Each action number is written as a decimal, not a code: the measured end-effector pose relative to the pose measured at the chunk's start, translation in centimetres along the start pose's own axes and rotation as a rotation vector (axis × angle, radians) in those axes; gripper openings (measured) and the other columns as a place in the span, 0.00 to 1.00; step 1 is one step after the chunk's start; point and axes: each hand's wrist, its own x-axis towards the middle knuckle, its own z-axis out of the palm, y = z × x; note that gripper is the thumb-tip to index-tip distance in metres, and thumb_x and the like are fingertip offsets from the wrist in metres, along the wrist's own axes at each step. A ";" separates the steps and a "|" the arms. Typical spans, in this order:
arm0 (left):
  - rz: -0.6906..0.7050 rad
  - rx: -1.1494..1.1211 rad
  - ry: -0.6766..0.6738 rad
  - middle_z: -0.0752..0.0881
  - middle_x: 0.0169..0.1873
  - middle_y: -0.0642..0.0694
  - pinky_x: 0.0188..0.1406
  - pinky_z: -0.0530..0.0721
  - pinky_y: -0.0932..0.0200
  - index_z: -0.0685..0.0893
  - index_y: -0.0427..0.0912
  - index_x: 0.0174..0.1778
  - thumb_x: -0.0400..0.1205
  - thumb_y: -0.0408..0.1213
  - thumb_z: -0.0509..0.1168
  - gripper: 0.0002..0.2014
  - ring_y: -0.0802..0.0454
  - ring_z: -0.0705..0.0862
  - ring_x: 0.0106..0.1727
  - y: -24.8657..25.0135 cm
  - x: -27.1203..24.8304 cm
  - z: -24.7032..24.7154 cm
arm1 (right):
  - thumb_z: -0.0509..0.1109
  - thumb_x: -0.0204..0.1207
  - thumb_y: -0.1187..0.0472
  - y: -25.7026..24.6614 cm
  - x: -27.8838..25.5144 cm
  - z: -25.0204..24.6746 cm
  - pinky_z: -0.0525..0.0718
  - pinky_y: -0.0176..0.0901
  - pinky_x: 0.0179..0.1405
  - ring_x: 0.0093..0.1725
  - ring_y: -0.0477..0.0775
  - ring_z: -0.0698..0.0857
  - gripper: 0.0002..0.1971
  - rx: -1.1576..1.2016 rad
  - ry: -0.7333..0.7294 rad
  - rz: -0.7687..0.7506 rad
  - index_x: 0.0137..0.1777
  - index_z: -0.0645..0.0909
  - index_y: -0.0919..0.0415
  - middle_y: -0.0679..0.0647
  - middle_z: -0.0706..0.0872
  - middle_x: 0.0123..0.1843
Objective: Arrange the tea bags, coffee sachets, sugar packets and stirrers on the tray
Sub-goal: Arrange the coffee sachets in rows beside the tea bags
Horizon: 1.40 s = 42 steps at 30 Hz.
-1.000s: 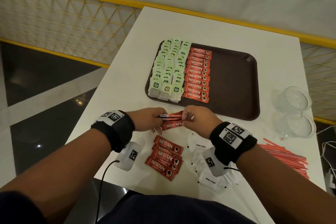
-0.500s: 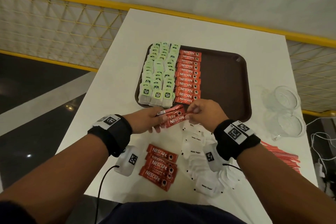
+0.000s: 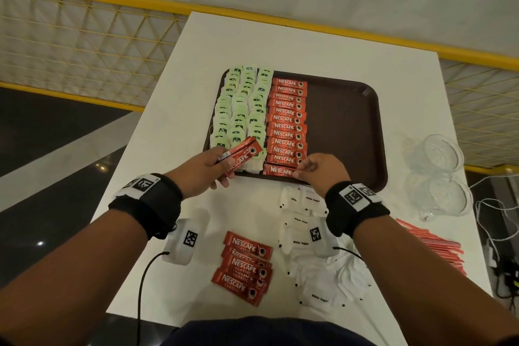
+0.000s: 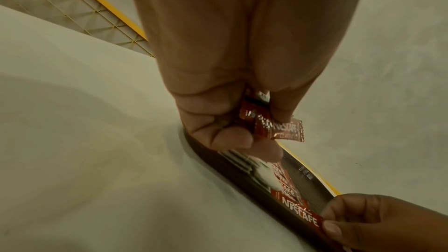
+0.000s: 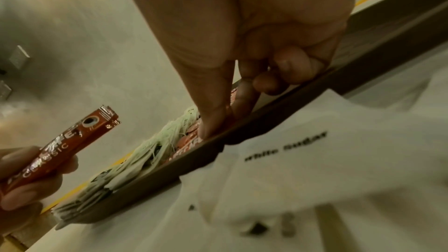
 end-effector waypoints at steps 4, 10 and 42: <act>0.012 -0.021 -0.035 0.87 0.45 0.46 0.38 0.82 0.60 0.78 0.46 0.58 0.89 0.46 0.58 0.10 0.55 0.88 0.41 0.9 0.3 0.2 | 0.79 0.71 0.51 0.1 0.3 -0.1 0.78 0.40 0.44 0.46 0.47 0.83 0.12 -0.043 0.025 0.033 0.47 0.81 0.53 0.46 0.83 0.45; 0.020 -0.087 -0.092 0.88 0.43 0.48 0.34 0.80 0.61 0.79 0.43 0.58 0.88 0.47 0.61 0.11 0.53 0.89 0.40 1.7 1.0 1.1 | 0.76 0.71 0.42 -3.5 -1.7 -1.1 0.82 0.37 0.40 0.43 0.47 0.85 0.16 0.323 -0.006 -0.112 0.47 0.83 0.54 0.52 0.87 0.45; 0.021 -0.154 -0.052 0.91 0.48 0.44 0.33 0.80 0.62 0.78 0.42 0.63 0.88 0.44 0.62 0.12 0.55 0.86 0.36 2.4 2.0 1.2 | 0.70 0.77 0.43 -3.0 -1.5 -1.0 0.79 0.35 0.46 0.47 0.41 0.82 0.10 0.143 0.070 -0.087 0.46 0.80 0.47 0.43 0.84 0.47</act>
